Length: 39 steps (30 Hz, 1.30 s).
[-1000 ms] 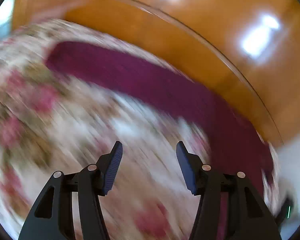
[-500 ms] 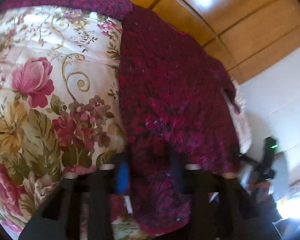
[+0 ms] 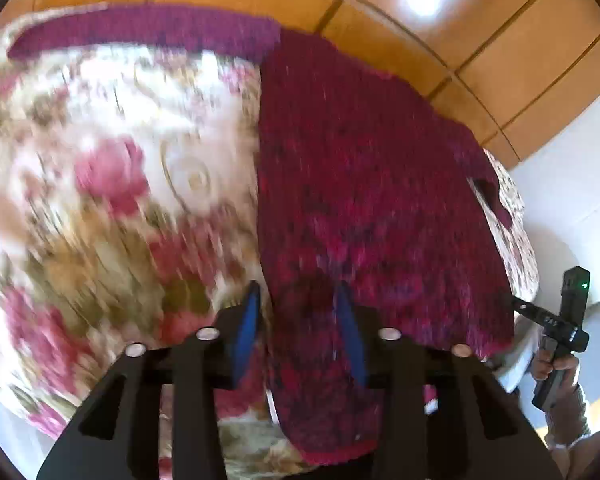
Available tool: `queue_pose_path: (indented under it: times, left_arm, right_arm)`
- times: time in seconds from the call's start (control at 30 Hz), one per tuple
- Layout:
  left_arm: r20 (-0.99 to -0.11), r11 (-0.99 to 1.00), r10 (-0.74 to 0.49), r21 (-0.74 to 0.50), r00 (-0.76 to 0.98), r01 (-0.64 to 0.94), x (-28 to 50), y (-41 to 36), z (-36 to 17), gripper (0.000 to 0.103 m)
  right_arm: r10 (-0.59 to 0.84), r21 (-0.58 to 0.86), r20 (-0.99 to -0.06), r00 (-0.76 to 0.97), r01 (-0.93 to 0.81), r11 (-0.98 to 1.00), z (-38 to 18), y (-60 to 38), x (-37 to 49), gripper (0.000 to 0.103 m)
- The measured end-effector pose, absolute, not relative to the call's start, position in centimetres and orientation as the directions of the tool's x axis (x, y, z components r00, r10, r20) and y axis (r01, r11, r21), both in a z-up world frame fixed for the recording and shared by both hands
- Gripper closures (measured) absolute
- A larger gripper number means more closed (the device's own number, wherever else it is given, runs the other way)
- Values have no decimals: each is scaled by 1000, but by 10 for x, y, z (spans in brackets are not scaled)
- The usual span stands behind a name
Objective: Fold small clothes
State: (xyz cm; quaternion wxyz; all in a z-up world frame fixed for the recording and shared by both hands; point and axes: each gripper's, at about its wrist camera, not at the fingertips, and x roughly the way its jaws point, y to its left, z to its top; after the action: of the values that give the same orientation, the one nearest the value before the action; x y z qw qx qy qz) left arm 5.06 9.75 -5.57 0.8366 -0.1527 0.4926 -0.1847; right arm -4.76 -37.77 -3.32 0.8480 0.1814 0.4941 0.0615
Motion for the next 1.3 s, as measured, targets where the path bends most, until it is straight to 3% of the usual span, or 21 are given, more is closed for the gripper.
queue_pose_path:
  times: [0.1,0.27,0.37,0.43,0.57,0.67,0.73,0.83,1.03,1.3]
  left_arm:
    - [-746,907,-409,-394,526,146,63,100,-37,47]
    - [-735,911,-386,-397,558,108,88,87,-35,47]
    - [-744,907,-400,-404,536,116,101,66,-39,47]
    - [-758,916,-389,-379,523,132,105,53,-42,47]
    - [-789,931,-365,-315,494,184,107,23,-46,47]
    - [-805,936,-351,-280,478,215,110,7,-50,47]
    - [-817,940,-335,-261,469,218,114,0,-55,47]
    - [-829,945,-323,-252,456,211,119,-4,-60,47]
    - [-833,944,-324,-253,449,213,122,-4,-65,47]
    - [-797,913,-407,-361,446,187,128,11,-58,39]
  right_arm:
    - [274,456,-762,588,185,871,-27,-423,-32,40]
    - [183,650,-660,729,431,626,-43,-540,5,34]
    - [131,699,-651,748,523,487,-62,-591,33,41]
    - [111,720,-646,756,554,418,-72,-614,50,52]
    - [106,733,-643,759,569,373,-83,-636,84,55]
    - [88,712,-659,747,581,394,-81,-642,106,60]
    - [32,642,-705,709,618,453,-79,-649,113,90]
    - [-119,538,-728,675,671,510,-64,-667,103,93]
    - [-199,360,-796,572,712,603,-59,-669,131,94]
    - [-145,340,-668,730,472,813,18,-587,166,94]
